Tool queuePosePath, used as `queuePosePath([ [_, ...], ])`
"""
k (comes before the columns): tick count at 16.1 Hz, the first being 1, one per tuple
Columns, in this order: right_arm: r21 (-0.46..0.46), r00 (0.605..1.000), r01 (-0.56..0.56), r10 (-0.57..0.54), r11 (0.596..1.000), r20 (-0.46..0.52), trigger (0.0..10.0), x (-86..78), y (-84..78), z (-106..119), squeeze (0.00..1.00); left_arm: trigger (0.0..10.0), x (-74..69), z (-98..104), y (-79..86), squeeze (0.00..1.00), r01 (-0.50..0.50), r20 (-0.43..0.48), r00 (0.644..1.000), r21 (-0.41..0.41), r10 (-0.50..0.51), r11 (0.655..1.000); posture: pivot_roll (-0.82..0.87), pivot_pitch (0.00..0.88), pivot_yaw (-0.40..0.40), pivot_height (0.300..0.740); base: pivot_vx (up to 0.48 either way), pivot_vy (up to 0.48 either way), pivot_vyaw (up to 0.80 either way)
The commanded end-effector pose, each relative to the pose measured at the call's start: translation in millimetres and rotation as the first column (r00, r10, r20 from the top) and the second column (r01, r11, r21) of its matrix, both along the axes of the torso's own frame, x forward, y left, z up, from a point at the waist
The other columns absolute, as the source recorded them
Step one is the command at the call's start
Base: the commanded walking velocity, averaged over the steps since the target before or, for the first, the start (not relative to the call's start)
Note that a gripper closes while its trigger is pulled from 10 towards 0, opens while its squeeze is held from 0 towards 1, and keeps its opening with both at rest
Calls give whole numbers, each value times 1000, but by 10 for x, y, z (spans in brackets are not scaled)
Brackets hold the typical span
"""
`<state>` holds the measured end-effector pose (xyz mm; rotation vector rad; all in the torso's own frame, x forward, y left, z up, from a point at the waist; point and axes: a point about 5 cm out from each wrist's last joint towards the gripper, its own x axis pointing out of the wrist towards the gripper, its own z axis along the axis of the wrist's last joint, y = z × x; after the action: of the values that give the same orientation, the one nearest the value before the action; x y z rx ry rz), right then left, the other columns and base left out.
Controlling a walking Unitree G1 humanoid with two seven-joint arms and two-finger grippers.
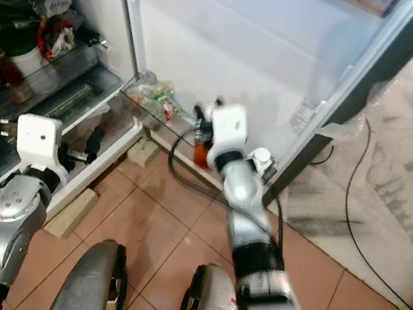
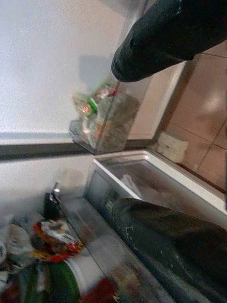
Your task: Restocking fridge
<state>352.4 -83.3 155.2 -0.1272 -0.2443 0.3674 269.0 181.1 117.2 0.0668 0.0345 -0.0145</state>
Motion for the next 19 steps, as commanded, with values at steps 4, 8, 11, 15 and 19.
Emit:
queuePosePath([
  [4,27,993,111,-112,993,41,10000,208,-76,187,0,10000,-133,26,51,0,-8,-16,1000,21,8,1000,224,268,-11,666,0,0,0],
  [8,-33,959,281,-280,959,44,10000,271,-325,95,0,10000,-221,17,65,0,-3,-46,999,32,5,999,236,297,3,666,0,0,0],
  [11,-4,931,361,-361,933,-48,10000,260,-494,-64,0,10000,-254,18,83,0,3,-62,998,36,-1,999,238,310,13,666,0,0,0],
  [15,57,898,419,-404,906,-173,10000,214,-538,-282,0,10000,-274,26,95,0,9,-77,997,45,-5,999,250,319,20,666,0,0,0],
  [19,64,869,465,-441,883,-225,10000,202,-586,-361,0,10000,-261,23,116,0,14,-89,996,57,-9,998,253,318,29,666,0,0,0],
])
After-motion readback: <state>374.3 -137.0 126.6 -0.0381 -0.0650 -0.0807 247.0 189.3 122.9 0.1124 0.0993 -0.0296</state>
